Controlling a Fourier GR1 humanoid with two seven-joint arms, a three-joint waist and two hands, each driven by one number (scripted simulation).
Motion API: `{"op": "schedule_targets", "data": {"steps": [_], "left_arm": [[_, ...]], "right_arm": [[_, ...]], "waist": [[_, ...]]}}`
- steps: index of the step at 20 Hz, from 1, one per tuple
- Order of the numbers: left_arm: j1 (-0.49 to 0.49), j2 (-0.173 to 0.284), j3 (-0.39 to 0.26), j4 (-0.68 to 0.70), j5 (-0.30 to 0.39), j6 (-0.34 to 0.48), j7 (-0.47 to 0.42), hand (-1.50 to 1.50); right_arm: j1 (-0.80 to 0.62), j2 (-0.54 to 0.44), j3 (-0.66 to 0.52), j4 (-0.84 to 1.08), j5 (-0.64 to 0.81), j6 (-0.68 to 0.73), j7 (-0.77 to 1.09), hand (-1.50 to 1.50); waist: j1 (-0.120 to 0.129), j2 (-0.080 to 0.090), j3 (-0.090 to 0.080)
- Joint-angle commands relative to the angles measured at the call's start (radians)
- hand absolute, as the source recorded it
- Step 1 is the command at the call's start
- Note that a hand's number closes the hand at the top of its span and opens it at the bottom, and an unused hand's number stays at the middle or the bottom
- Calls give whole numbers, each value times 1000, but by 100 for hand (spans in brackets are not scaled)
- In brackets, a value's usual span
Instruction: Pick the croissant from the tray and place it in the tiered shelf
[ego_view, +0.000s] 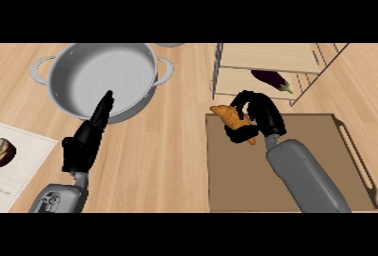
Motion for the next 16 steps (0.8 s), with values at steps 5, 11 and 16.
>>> {"op": "schedule_targets", "data": {"steps": [5,11,16], "left_arm": [[-6,-4,10,34,1,5,15,0],[10,-6,9,19,6,0,21,0],[-15,-25,-10,6,-12,11,27,0]], "right_arm": [[-183,185,82,-185,238,-272,526,150],[-370,188,125,-264,524,-237,950,150],[-523,188,94,-361,739,-75,1221,150]], "waist": [[-16,3,4],[-13,5,8],[-3,22,12]]}}
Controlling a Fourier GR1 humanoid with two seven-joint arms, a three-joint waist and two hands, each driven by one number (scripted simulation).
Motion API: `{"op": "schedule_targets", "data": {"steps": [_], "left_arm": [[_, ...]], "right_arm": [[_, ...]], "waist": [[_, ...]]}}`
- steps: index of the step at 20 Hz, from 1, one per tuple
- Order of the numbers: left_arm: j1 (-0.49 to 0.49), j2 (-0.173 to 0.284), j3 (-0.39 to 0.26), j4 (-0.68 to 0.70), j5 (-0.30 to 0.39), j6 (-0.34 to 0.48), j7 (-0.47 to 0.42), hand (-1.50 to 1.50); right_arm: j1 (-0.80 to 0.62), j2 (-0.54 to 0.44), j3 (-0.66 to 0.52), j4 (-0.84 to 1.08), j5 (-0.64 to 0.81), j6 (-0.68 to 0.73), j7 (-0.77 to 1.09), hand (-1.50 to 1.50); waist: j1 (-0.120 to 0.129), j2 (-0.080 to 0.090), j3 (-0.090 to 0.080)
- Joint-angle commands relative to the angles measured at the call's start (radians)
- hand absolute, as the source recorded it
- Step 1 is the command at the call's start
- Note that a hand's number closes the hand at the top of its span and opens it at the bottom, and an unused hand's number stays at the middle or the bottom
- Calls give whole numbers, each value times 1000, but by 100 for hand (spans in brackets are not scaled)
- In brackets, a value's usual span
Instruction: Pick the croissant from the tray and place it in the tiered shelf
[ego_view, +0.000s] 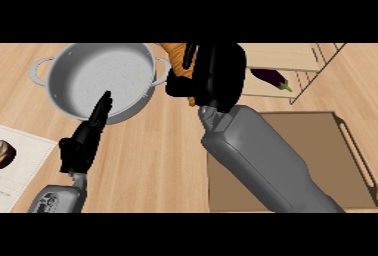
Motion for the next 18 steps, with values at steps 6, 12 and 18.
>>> {"op": "schedule_targets", "data": {"steps": [6,12,18], "left_arm": [[-12,-15,-27,11,-21,-12,4,0],[-49,-26,-5,31,-26,6,17,0],[-29,-30,-26,-27,-28,-14,43,0]], "right_arm": [[-207,6,-42,-149,252,307,377,150],[-253,-19,-172,-158,310,384,305,150],[-282,-43,-265,-100,363,406,217,150]], "waist": [[32,27,1],[37,34,2],[56,38,2]]}}
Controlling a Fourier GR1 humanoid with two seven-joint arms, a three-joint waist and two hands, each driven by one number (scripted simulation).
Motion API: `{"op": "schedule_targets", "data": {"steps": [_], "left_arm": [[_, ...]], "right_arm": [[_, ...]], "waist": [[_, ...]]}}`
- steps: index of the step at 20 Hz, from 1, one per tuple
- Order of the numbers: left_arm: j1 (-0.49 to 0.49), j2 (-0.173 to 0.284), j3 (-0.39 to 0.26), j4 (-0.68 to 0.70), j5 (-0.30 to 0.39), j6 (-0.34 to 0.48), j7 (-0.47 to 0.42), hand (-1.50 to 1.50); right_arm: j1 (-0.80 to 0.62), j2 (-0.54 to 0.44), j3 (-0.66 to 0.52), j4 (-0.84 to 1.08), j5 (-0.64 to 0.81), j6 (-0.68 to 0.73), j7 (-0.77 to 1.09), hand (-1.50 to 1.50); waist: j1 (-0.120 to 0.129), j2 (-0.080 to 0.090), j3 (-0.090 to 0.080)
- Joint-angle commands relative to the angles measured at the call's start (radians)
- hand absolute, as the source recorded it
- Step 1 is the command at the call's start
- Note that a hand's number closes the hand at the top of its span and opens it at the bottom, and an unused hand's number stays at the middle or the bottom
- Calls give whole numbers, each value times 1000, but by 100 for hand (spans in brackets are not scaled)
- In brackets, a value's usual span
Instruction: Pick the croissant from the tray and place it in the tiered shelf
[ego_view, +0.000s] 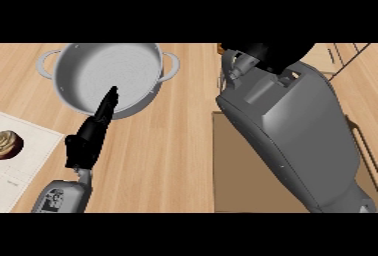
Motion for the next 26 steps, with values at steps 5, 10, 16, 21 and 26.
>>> {"op": "schedule_targets", "data": {"steps": [5,10,16,21,26], "left_arm": [[-13,-42,-12,24,-8,6,29,0],[32,1,10,-1,-4,-36,-7,0],[32,-38,1,27,-15,-27,-45,0],[-18,-64,7,95,-45,-3,-73,0],[-3,-22,34,61,-4,-55,-31,0]], "right_arm": [[-35,-63,-110,30,29,128,-8,150],[-29,-82,-148,163,73,-8,-95,150],[-27,-107,-121,277,122,-35,-205,150],[-4,-124,-179,376,117,-195,-260,150],[33,-94,-266,287,-18,-402,-320,150]], "waist": [[6,7,-2],[20,10,-2],[21,12,-2],[17,14,-2],[18,13,-1]]}}
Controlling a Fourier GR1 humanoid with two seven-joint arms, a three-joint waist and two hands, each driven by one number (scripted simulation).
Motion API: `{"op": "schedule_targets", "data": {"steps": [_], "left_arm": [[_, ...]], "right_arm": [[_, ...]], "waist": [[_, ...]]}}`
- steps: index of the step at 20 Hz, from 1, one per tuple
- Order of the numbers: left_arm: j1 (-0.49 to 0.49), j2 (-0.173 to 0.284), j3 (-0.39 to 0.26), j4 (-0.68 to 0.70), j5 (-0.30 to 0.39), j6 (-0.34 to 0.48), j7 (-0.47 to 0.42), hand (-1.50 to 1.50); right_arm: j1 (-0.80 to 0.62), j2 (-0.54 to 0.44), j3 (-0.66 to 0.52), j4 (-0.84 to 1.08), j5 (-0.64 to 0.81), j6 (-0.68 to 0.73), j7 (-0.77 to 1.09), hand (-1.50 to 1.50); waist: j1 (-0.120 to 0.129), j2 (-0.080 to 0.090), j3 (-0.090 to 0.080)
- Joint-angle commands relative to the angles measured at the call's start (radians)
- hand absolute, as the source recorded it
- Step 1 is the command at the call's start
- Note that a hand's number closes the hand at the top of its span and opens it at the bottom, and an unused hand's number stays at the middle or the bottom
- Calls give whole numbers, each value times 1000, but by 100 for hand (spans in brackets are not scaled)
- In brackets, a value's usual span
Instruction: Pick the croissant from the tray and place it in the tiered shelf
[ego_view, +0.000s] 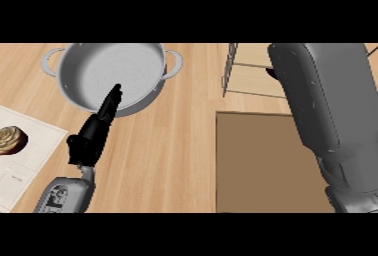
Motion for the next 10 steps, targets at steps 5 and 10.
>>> {"op": "schedule_targets", "data": {"steps": [5,10], "left_arm": [[-32,-21,0,53,-16,0,41,0],[15,-30,-6,9,-26,3,52,0]], "right_arm": [[45,-45,-107,91,-167,-222,-190,150],[-9,-53,-130,183,-194,-253,-219,150]], "waist": [[-6,3,-4],[-1,2,-5]]}}
